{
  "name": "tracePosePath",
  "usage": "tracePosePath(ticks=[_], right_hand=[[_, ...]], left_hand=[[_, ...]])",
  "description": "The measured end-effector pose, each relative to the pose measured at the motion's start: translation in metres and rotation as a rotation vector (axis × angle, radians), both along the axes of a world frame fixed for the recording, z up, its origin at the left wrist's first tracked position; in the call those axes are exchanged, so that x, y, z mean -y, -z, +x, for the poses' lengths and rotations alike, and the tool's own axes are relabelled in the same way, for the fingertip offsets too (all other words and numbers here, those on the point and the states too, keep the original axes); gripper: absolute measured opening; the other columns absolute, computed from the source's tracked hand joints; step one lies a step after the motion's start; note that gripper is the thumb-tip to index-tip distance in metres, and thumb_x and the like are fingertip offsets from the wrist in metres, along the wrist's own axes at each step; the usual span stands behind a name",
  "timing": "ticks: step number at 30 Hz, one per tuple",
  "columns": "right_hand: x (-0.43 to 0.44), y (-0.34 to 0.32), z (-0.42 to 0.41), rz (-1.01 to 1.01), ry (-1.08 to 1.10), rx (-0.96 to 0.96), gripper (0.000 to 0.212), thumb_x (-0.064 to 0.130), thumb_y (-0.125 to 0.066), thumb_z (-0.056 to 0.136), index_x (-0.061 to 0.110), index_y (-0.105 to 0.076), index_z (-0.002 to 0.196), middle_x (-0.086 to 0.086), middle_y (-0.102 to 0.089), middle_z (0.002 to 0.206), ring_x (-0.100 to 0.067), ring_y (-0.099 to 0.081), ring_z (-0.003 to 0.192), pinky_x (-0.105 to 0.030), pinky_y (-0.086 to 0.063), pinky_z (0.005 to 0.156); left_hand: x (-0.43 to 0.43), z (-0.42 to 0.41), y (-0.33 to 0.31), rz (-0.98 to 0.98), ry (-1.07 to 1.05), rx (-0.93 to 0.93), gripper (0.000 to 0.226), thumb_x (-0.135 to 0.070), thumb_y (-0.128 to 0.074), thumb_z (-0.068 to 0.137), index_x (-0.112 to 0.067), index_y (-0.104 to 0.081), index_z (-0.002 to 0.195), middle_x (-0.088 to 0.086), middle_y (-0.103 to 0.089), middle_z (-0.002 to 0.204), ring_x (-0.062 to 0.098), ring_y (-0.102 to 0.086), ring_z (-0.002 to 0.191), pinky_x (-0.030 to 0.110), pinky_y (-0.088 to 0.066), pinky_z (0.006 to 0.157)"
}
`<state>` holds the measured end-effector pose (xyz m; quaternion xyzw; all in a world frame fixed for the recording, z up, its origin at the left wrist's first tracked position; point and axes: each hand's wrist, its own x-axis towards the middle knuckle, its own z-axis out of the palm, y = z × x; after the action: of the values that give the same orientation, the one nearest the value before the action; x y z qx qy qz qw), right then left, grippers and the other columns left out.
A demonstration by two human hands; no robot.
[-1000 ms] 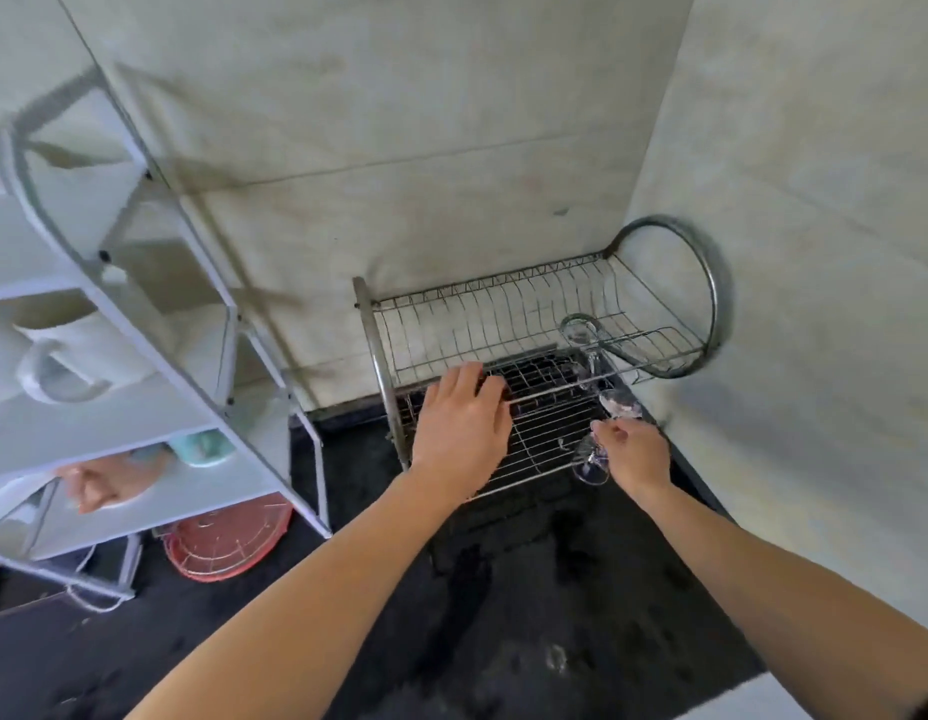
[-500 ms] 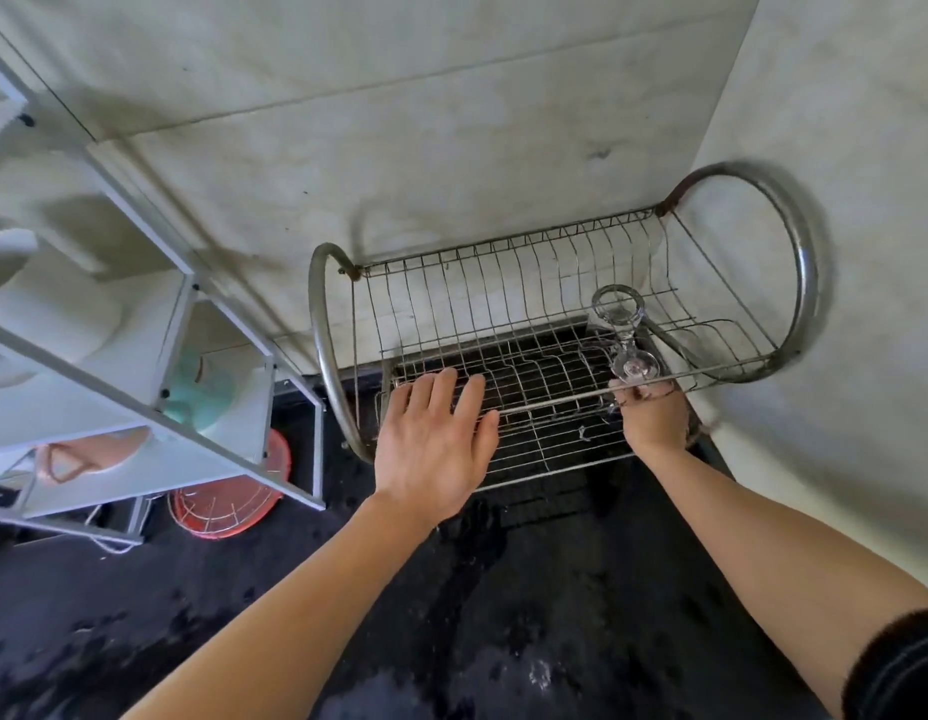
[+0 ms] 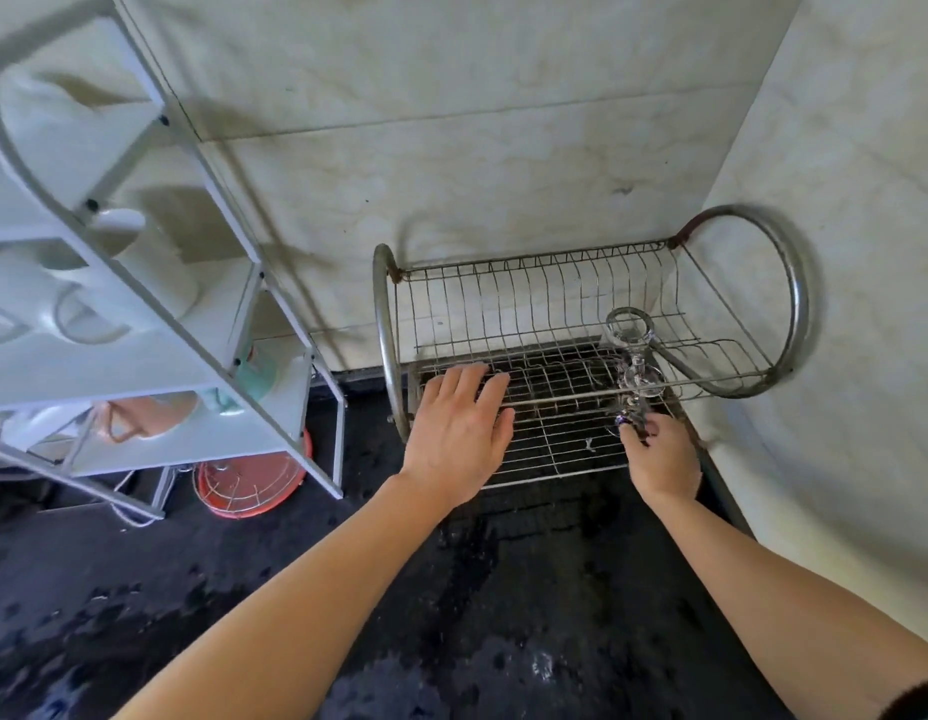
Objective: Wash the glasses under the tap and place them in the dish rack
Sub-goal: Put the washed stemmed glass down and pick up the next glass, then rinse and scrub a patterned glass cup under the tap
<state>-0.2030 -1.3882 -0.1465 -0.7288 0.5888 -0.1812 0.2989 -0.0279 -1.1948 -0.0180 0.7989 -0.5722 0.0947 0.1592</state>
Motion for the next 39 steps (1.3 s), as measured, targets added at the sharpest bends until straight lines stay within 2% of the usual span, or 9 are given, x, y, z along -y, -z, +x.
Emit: tracePosePath(ticks=[3, 5, 9, 14, 21, 26, 31, 35, 39], right_hand=[[-0.046, -0.011, 0.008, 0.003, -0.093, -0.060, 0.032, 0.037, -0.058, 0.091, 0.018, -0.063, 0.117, 0.002, -0.070, 0.104, -0.023, -0.064, 0.096, -0.034, -0.047, 0.075], [-0.081, -0.017, 0.021, 0.010, -0.191, -0.113, 0.031, 0.037, -0.057, 0.091, 0.019, -0.064, 0.115, 0.004, -0.071, 0.101, -0.024, -0.064, 0.096, -0.034, -0.049, 0.077], [-0.172, -0.028, 0.067, -0.030, -0.417, -0.153, 0.027, 0.035, -0.060, 0.091, 0.020, -0.066, 0.112, 0.005, -0.070, 0.097, -0.022, -0.064, 0.095, -0.032, -0.049, 0.078], [-0.307, -0.040, 0.141, -0.095, -0.717, -0.136, 0.024, 0.035, -0.062, 0.088, 0.024, -0.068, 0.108, 0.009, -0.069, 0.100, -0.019, -0.065, 0.097, -0.032, -0.050, 0.080], [-0.497, -0.060, 0.247, -0.131, -1.119, -0.054, 0.025, 0.032, -0.065, 0.086, 0.022, -0.068, 0.108, 0.006, -0.069, 0.099, -0.018, -0.064, 0.092, -0.032, -0.049, 0.082], [-0.617, -0.075, 0.314, -0.152, -1.394, -0.038, 0.025, 0.035, -0.063, 0.087, 0.024, -0.067, 0.108, 0.009, -0.063, 0.094, -0.018, -0.063, 0.089, -0.031, -0.048, 0.080], [-0.733, -0.070, 0.374, -0.136, -1.650, -0.046, 0.026, 0.038, -0.059, 0.089, 0.026, -0.065, 0.111, 0.011, -0.062, 0.096, -0.014, -0.061, 0.088, -0.030, -0.050, 0.079], [-0.823, -0.059, 0.417, -0.114, -1.853, -0.063, 0.028, 0.040, -0.057, 0.091, 0.026, -0.063, 0.115, 0.009, -0.065, 0.106, -0.009, -0.061, 0.087, -0.028, -0.055, 0.079], [-0.909, -0.053, 0.438, -0.092, -2.029, -0.102, 0.031, 0.040, -0.057, 0.091, 0.023, -0.064, 0.116, 0.005, -0.067, 0.110, -0.012, -0.062, 0.091, -0.030, -0.056, 0.079]], left_hand=[[-0.042, -0.005, -0.009, -0.098, 0.100, -0.040, 0.029, -0.024, -0.044, 0.091, -0.010, -0.065, 0.106, 0.006, -0.064, 0.103, 0.024, -0.061, 0.091, 0.036, -0.051, 0.079], [-0.082, -0.004, -0.009, -0.072, 0.128, -0.075, 0.030, -0.024, -0.041, 0.092, -0.011, -0.066, 0.099, 0.003, -0.063, 0.091, 0.022, -0.060, 0.078, 0.034, -0.051, 0.070], [-0.189, 0.027, 0.006, 0.061, -0.025, -0.093, 0.028, -0.026, -0.039, 0.089, -0.011, -0.063, 0.088, 0.004, -0.059, 0.079, 0.026, -0.058, 0.068, 0.032, -0.043, 0.055], [-0.348, 0.075, 0.014, 0.268, -0.391, -0.141, 0.021, -0.025, -0.042, 0.094, -0.012, -0.058, 0.101, 0.006, -0.058, 0.101, 0.029, -0.057, 0.093, 0.038, -0.041, 0.070], [-0.555, 0.113, 0.009, 0.222, -0.793, -0.180, 0.023, -0.027, -0.041, 0.095, -0.015, -0.058, 0.105, 0.006, -0.057, 0.104, 0.029, -0.058, 0.099, 0.039, -0.045, 0.075], [-0.666, 0.118, 0.006, 0.121, -1.033, -0.248, 0.021, -0.025, -0.040, 0.097, -0.015, -0.058, 0.102, 0.004, -0.057, 0.101, 0.025, -0.058, 0.094, 0.033, -0.042, 0.072], [-0.766, 0.125, 0.015, 0.083, -1.256, -0.345, 0.026, -0.027, -0.039, 0.099, -0.016, -0.057, 0.114, 0.002, -0.058, 0.112, 0.025, -0.058, 0.100, 0.036, -0.050, 0.083], [-0.837, 0.130, 0.023, 0.119, -1.453, -0.346, 0.025, -0.025, -0.040, 0.098, -0.014, -0.057, 0.111, 0.004, -0.058, 0.109, 0.024, -0.058, 0.096, 0.033, -0.045, 0.074], [-0.895, 0.119, 0.031, 0.096, -1.641, -0.398, 0.022, -0.024, -0.041, 0.095, -0.014, -0.058, 0.103, 0.004, -0.057, 0.102, 0.025, -0.058, 0.093, 0.031, -0.037, 0.066]])
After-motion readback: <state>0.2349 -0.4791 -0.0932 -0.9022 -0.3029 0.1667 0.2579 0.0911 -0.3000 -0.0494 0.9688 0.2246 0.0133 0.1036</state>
